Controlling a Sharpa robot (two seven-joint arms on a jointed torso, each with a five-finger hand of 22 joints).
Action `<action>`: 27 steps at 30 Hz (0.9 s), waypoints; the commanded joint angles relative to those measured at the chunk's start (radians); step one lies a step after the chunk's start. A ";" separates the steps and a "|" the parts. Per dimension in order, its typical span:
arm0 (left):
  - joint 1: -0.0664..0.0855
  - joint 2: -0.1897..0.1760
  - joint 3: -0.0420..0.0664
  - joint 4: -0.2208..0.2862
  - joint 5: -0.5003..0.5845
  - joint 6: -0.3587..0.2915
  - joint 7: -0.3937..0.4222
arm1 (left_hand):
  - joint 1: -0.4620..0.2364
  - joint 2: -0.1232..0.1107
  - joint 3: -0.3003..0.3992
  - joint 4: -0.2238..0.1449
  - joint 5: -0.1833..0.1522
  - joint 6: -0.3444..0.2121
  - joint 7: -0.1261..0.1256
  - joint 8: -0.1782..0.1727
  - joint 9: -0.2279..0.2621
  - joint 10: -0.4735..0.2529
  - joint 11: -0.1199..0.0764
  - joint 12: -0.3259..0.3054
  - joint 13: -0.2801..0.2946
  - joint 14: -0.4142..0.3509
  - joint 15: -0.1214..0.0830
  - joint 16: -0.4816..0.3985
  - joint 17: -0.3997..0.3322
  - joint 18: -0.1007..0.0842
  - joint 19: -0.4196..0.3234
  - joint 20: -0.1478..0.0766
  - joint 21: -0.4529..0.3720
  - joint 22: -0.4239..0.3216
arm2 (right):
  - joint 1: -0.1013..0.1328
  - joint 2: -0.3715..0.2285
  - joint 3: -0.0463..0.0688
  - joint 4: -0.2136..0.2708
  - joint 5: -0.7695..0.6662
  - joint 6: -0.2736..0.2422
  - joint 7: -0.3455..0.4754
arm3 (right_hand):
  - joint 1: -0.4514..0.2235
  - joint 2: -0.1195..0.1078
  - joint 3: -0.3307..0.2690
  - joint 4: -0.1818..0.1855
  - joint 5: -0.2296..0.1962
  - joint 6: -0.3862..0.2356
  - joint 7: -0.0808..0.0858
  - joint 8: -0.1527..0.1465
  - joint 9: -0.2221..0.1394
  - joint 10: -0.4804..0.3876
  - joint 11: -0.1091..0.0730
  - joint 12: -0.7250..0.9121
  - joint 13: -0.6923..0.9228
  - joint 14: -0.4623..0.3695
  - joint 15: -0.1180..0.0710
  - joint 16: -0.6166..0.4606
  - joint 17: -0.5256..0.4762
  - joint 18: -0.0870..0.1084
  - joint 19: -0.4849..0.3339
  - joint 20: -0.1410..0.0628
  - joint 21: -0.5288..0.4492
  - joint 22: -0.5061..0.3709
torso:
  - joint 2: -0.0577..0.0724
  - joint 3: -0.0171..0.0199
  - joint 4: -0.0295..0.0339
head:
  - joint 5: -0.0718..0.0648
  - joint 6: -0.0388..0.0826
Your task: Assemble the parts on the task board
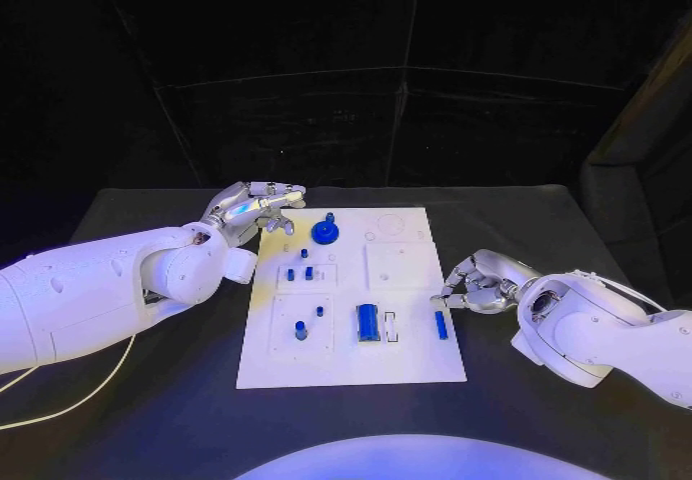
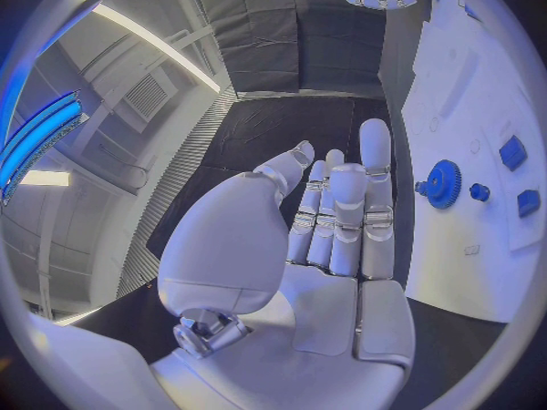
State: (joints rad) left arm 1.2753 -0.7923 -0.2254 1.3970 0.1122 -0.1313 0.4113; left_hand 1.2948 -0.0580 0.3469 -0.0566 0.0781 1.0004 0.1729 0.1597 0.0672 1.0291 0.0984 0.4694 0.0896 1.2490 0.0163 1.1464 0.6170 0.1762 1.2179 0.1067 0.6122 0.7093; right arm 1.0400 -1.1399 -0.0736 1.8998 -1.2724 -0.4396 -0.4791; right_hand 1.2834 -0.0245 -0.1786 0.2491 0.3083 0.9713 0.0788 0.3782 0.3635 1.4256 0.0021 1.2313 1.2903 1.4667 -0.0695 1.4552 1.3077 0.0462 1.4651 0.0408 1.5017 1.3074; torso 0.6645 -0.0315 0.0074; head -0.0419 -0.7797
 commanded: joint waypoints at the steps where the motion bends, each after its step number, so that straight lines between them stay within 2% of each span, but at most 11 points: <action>1: -0.001 0.001 0.000 0.000 -0.009 0.010 0.008 | 0.007 0.004 -0.002 -0.006 0.004 -0.006 0.000 0.007 0.001 -0.007 -0.003 0.004 -0.001 -0.007 -0.002 -0.002 0.000 0.006 -0.003 0.007 -0.006 -0.002 | 0.002 -0.015 0.000 -0.001 -0.072 0.068 0.008 | 0.012 0.007 -0.007 0.001 0.012 0.006 0.001 -0.007 -0.004 0.010 -0.001 0.002 0.002 0.067 0.005 0.005 0.051 -0.020 0.040 0.006 0.007 0.160 | 0.002 0.0009 -0.0003 | -0.005 0.003; 3: -0.001 0.001 0.000 0.001 -0.011 0.010 0.008 | 0.007 0.004 -0.002 -0.006 0.004 -0.006 0.000 0.007 0.001 -0.007 -0.003 0.004 -0.001 -0.007 -0.002 -0.002 0.000 0.006 -0.003 0.007 -0.006 -0.002 | 0.002 -0.017 0.000 -0.004 -0.093 0.078 0.003 | 0.017 0.010 -0.010 0.001 0.030 0.015 0.000 -0.010 -0.006 0.010 -0.002 0.001 0.002 0.066 0.004 0.006 0.053 -0.020 0.040 0.006 0.008 0.161 | 0.002 0.0010 -0.0005 | -0.007 0.002; 6: -0.002 0.000 0.000 0.001 -0.013 0.010 0.009 | 0.007 0.004 -0.002 -0.006 0.004 -0.006 0.000 0.007 0.001 -0.007 -0.003 0.004 -0.001 -0.007 -0.002 -0.002 0.000 0.006 -0.003 0.007 -0.006 -0.002 | 0.002 -0.014 -0.001 -0.011 -0.119 0.098 -0.010 | 0.019 0.011 -0.011 0.000 0.035 0.019 -0.001 -0.012 -0.007 0.009 -0.003 0.000 0.002 0.066 0.004 0.006 0.052 -0.020 0.040 0.006 0.007 0.161 | 0.002 0.0013 -0.0012 | -0.007 0.000; 10: -0.003 -0.001 0.000 0.002 -0.015 0.010 0.009 | 0.007 0.004 -0.002 -0.006 0.004 -0.006 0.000 0.007 0.001 -0.007 -0.003 0.004 -0.001 -0.007 -0.002 -0.002 0.000 0.006 -0.003 0.007 -0.006 -0.002 | -0.001 0.003 -0.001 -0.025 -0.144 0.122 -0.027 | 0.020 0.010 -0.014 0.000 0.037 0.023 -0.001 -0.012 -0.008 0.007 -0.003 -0.008 -0.004 0.065 0.003 0.005 0.049 -0.019 0.039 0.006 0.006 0.159 | 0.002 -0.0012 0.0031 | -0.011 0.000; 13: -0.003 -0.001 0.000 0.002 -0.015 0.011 0.009 | 0.007 0.004 -0.002 -0.006 0.004 -0.006 0.000 0.007 0.001 -0.007 -0.003 0.004 -0.001 -0.007 -0.002 -0.002 0.000 0.006 -0.003 0.007 -0.006 -0.002 | -0.006 0.013 -0.001 -0.032 -0.157 0.130 -0.035 | 0.020 0.009 -0.016 0.000 0.036 0.026 -0.002 -0.013 -0.009 0.005 -0.003 -0.012 -0.007 0.064 0.003 0.003 0.046 -0.018 0.037 0.006 0.004 0.156 | 0.001 -0.0013 0.0048 | -0.013 0.002; 15: -0.003 -0.003 0.000 0.002 -0.016 0.011 0.009 | 0.007 0.005 -0.002 -0.007 0.004 -0.007 0.000 0.008 0.001 -0.009 -0.003 0.007 -0.001 -0.009 -0.002 -0.001 -0.003 0.006 -0.003 0.007 -0.007 -0.002 | -0.009 0.021 -0.001 -0.037 -0.164 0.135 -0.038 | 0.020 0.006 -0.021 0.001 0.032 0.030 -0.002 -0.016 -0.010 -0.001 -0.004 -0.025 -0.016 0.063 0.003 0.000 0.041 -0.017 0.034 0.005 0.001 0.152 | 0.000 -0.0013 0.0054 | -0.014 0.002; 20: -0.004 -0.006 0.000 0.003 -0.016 0.011 0.009 | 0.007 0.005 -0.002 -0.007 0.004 -0.007 0.000 0.008 0.001 -0.009 -0.003 0.007 -0.001 -0.009 -0.002 -0.001 -0.003 0.006 -0.003 0.007 -0.007 -0.002 | -0.017 0.035 -0.002 -0.045 -0.172 0.145 -0.041 | 0.020 0.005 -0.024 0.002 0.028 0.032 -0.002 -0.017 -0.011 -0.003 -0.004 -0.029 -0.019 0.062 0.003 -0.001 0.039 -0.017 0.032 0.005 0.000 0.150 | 0.001 -0.0014 0.0021 | -0.012 0.002; 27: -0.004 -0.008 0.000 0.004 -0.016 0.011 0.009 | 0.007 0.005 -0.002 -0.007 0.004 -0.007 0.000 0.008 0.001 -0.009 -0.003 0.007 -0.001 -0.009 -0.002 -0.001 -0.003 0.006 -0.003 0.007 -0.007 -0.002 | -0.030 0.045 -0.002 -0.051 -0.201 0.186 -0.059 | 0.021 0.004 -0.040 0.006 -0.012 0.044 -0.004 -0.027 -0.016 -0.005 -0.005 -0.037 -0.022 0.061 0.002 -0.004 0.037 -0.016 0.030 0.005 -0.002 0.148 | 0.001 -0.0009 0.0026 | -0.013 0.000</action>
State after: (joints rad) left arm 1.2702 -0.7996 -0.2258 1.3987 0.1027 -0.1312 0.4117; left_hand 1.2948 -0.0580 0.3440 -0.0595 0.0781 1.0004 0.1729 0.1650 0.0672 1.0255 0.0948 0.4757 0.0896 1.2453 0.0125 1.1463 0.6151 0.1762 1.2179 0.1068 0.6081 0.7080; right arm 1.0105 -1.0958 -0.0755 1.8487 -1.4361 -0.2963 -0.5192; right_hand 1.3003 -0.0181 -0.2144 0.2549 0.2997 1.0089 0.0768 0.3562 0.3484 1.4292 -0.0017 1.1992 1.2667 1.4667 -0.0695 1.4578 1.3074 0.0462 1.4651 0.0408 1.5057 1.3073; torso 0.6657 -0.0329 0.0107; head -0.0543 -0.7786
